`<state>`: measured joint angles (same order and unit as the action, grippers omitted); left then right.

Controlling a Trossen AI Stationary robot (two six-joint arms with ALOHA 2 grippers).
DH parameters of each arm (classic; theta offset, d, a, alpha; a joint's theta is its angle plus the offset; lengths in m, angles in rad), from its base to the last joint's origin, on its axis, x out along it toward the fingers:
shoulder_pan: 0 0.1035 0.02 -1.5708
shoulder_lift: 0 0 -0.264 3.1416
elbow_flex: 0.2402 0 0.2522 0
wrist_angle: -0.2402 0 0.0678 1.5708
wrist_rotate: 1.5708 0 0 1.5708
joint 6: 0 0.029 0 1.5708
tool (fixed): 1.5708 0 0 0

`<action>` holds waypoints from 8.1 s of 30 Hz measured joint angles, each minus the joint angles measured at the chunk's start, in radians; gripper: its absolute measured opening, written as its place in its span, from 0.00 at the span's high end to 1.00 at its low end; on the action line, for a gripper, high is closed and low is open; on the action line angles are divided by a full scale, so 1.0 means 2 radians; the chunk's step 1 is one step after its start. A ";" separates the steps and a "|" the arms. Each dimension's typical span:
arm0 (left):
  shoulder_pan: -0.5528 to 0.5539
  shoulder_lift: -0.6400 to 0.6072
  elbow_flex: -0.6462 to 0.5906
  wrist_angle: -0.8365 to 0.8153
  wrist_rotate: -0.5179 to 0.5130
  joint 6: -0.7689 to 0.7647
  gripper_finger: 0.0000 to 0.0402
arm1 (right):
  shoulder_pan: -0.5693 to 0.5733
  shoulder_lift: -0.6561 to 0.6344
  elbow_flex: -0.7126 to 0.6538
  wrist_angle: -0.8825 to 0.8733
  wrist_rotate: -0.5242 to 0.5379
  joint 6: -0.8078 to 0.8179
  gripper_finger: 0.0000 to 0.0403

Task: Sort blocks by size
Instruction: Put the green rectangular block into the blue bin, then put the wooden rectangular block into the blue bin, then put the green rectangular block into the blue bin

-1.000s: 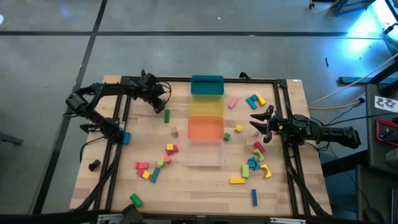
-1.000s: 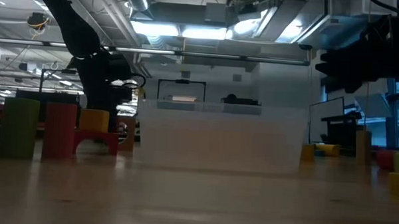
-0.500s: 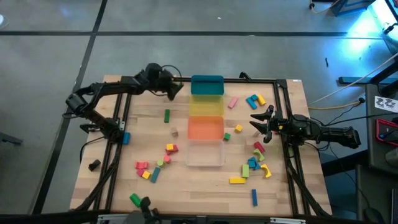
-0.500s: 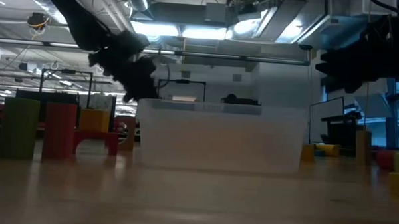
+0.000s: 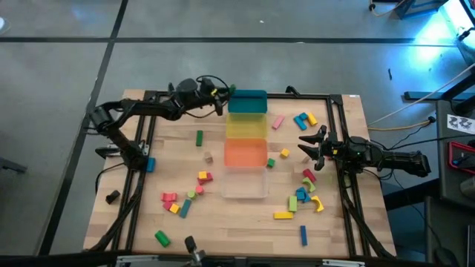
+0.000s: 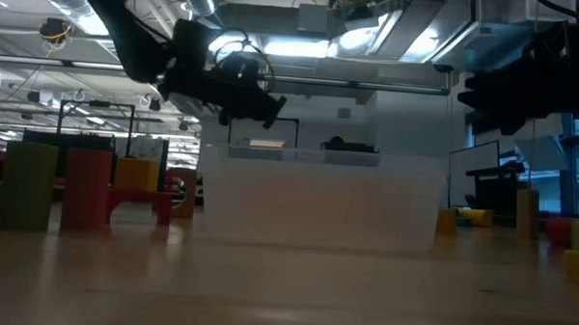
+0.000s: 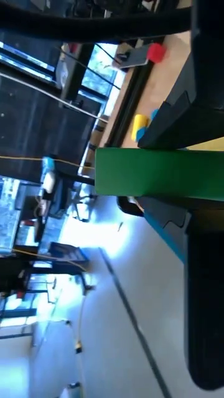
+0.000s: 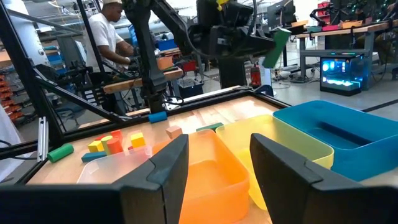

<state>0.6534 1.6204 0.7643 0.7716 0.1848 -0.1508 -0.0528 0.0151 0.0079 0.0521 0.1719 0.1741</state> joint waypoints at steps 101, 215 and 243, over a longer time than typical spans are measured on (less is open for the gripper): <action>-0.046 0.139 0.114 -0.092 -0.033 0.103 0.45 | 0.000 0.761 0.441 -0.611 -0.029 -0.183 0.65; -0.121 -0.047 -0.044 -0.590 -0.184 -0.340 0.53 | -0.225 0.769 0.640 -0.169 0.011 -0.352 0.63; -0.064 -0.072 0.046 -0.586 -0.172 -0.193 0.77 | -0.131 0.598 0.623 -0.530 0.006 -0.211 0.63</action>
<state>0.5257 1.4757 0.8568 -0.4006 -0.1602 -0.5358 -0.3141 1.2113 1.2530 -1.0077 0.1829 -0.2470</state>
